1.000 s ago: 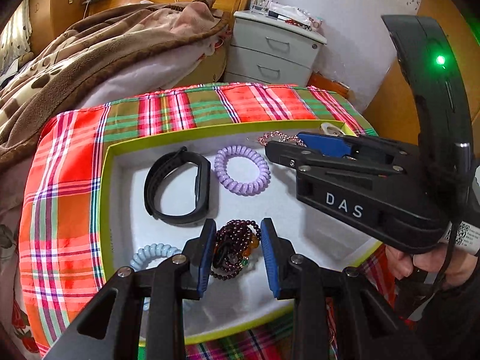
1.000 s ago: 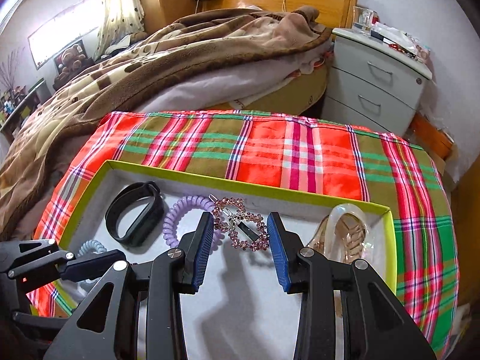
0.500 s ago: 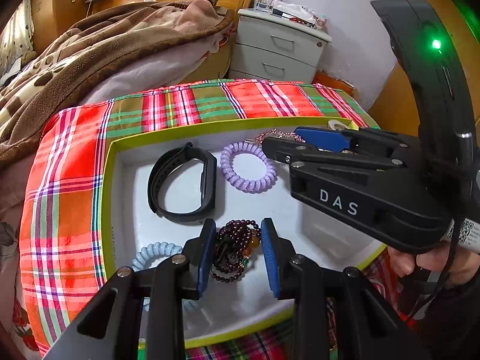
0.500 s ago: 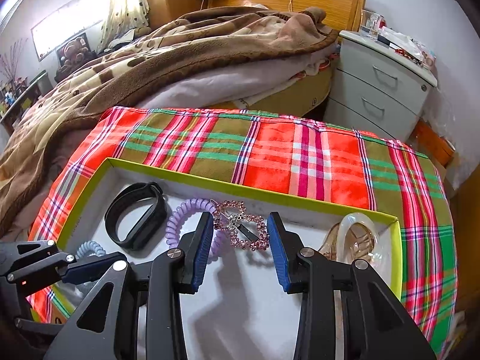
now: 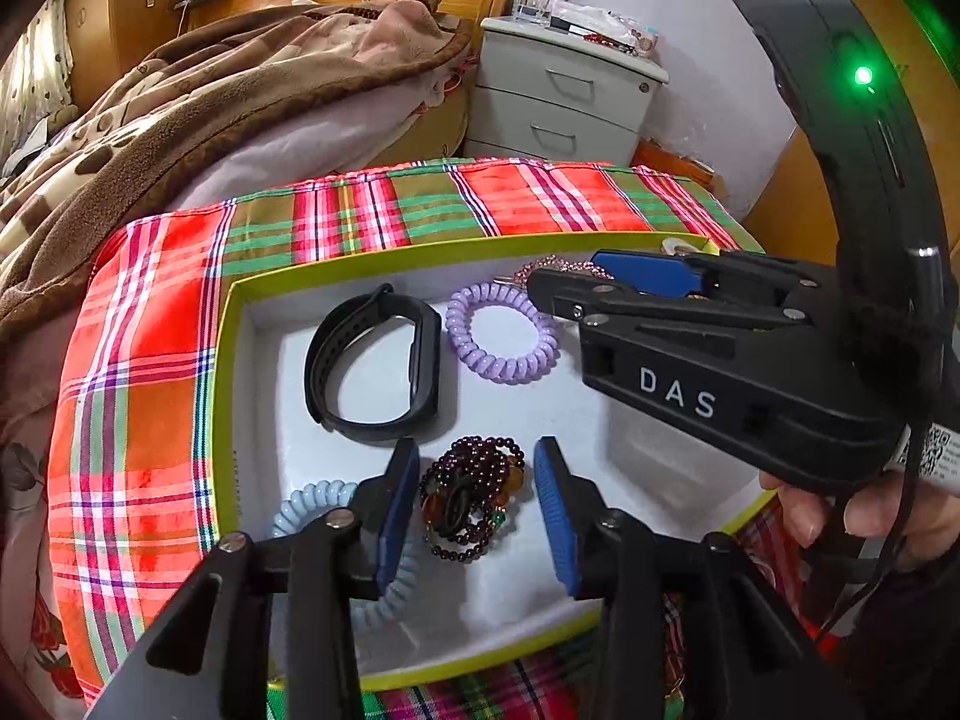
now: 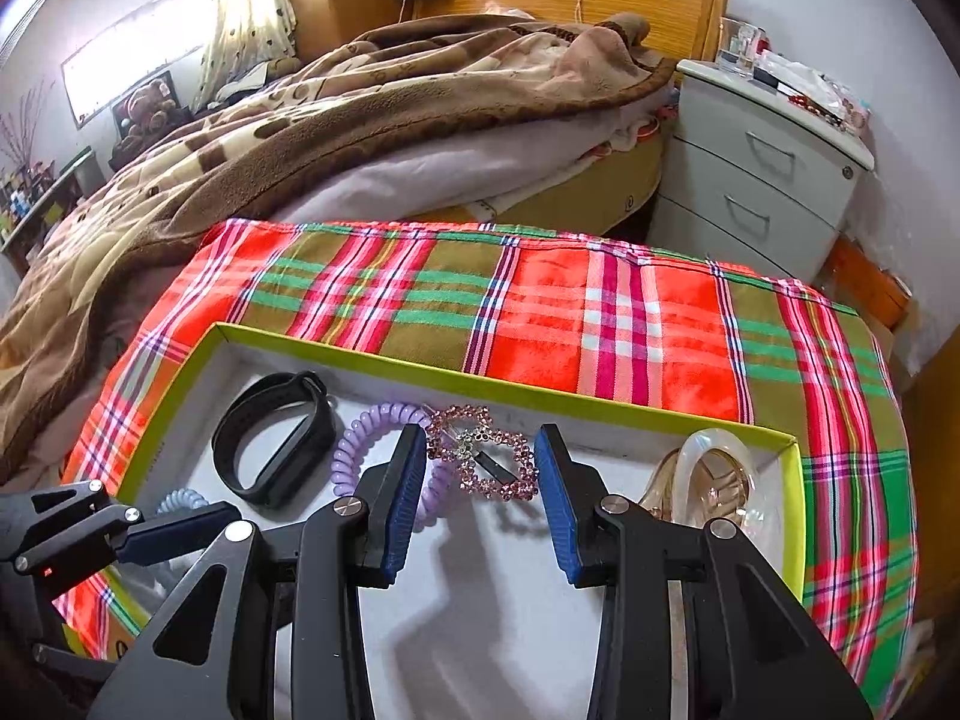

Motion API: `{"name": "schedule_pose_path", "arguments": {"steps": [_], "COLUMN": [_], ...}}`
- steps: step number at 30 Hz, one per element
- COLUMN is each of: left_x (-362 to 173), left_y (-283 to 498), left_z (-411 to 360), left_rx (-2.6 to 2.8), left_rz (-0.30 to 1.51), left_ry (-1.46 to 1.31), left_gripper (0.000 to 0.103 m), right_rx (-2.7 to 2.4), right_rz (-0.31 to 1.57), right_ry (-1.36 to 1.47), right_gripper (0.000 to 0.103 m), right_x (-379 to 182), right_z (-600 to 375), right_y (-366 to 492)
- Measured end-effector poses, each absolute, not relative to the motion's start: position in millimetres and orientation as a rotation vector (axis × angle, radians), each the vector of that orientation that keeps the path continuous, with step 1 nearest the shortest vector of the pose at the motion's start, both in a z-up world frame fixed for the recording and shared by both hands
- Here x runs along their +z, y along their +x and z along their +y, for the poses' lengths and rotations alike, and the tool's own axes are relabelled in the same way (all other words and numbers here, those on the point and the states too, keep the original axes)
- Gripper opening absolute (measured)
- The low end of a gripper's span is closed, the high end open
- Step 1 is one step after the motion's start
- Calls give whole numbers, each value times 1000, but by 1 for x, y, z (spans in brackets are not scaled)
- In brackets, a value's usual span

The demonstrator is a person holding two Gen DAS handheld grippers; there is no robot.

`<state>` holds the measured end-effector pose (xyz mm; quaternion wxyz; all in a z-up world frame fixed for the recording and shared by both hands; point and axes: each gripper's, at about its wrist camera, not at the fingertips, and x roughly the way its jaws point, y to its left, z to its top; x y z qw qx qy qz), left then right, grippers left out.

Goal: Organize jewelry
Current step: 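Open the left tool to drop the bracelet while the right tool releases the clip, then withdraw both tools from the box toward the remaining jewelry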

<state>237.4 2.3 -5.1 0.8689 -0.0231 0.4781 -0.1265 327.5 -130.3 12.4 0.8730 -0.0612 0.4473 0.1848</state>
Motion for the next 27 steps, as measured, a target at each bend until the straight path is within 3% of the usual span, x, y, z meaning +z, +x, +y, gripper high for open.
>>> {"name": "schedule_pose_path", "arguments": {"steps": [27], "left_x": [36], "left_y": [184], "left_z": [25], "left_rx": [-225], "left_rz": [906], "left_ry": [-84], "left_gripper": [48], "right_rx": [381], "right_rz": [824], "right_ry": [-40], "right_gripper": [40], "right_x": [54], "right_z": [-157], "right_y": [266]}}
